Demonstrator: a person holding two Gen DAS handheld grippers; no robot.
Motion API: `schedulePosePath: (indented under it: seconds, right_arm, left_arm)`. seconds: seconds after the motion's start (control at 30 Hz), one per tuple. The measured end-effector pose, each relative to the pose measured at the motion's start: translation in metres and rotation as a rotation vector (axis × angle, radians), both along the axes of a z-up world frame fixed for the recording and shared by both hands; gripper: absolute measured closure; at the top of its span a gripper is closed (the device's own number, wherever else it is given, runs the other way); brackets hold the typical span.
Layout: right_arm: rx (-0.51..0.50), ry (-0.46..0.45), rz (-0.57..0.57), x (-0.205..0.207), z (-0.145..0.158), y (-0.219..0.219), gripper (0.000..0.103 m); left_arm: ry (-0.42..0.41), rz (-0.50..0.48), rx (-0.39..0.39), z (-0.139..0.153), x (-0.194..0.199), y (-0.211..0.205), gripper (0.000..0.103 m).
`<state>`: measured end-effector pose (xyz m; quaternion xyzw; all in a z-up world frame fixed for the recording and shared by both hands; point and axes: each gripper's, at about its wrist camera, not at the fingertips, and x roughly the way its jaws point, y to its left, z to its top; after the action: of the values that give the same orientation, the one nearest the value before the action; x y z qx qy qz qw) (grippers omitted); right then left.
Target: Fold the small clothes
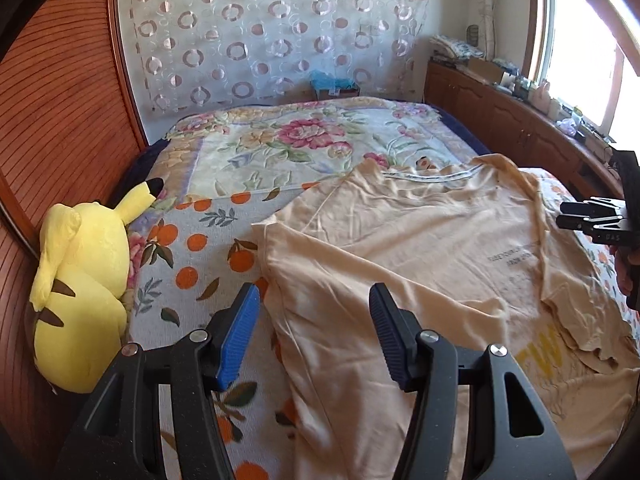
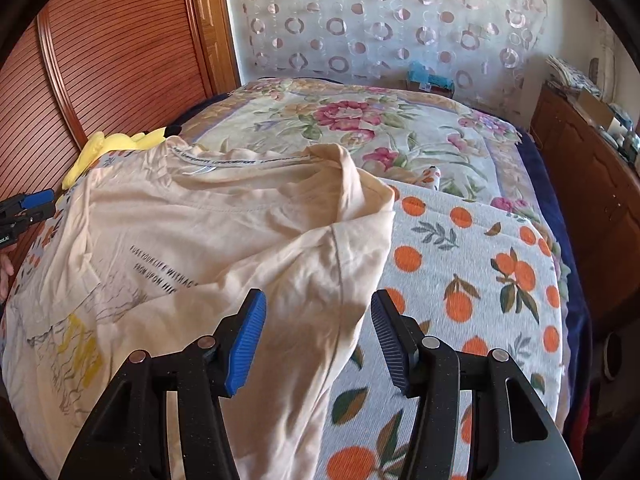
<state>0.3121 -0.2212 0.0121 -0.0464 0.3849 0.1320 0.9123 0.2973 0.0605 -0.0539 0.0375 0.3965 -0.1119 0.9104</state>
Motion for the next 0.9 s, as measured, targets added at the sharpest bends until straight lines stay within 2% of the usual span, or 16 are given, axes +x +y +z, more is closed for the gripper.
schedulePosePath:
  seconds: [0.37, 0.5, 0.6, 0.67, 0.83, 0.9]
  right_arm:
    - [0.001, 0.015, -0.007, 0.026, -0.008, -0.002, 0.046]
    - [0.006, 0.012, 0.001, 0.031, -0.007, -0.001, 0.046]
    - [0.013, 0.010, 0.004, 0.035, -0.009, -0.004, 0.046]
    - [0.015, 0.008, 0.007, 0.037, -0.009, -0.005, 0.046]
    - [0.023, 0.003, 0.009, 0.039, -0.011, -0.008, 0.046]
    - [0.024, 0.001, 0.011, 0.039, -0.011, -0.008, 0.046]
  left_arm:
    - [0.070, -0.008, 0.011, -0.021, 0.039, 0.008, 0.045]
    - [0.053, -0.032, 0.013, -0.020, 0.045, 0.004, 0.045]
    - [0.056, -0.038, 0.019, -0.018, 0.049, 0.002, 0.063]
    - [0.055, -0.041, 0.006, -0.016, 0.052, 0.004, 0.088]
    - [0.041, -0.062, 0.002, -0.007, 0.054, 0.008, 0.089]
    - [0.026, -0.081, 0.034, -0.003, 0.054, 0.006, 0.082]
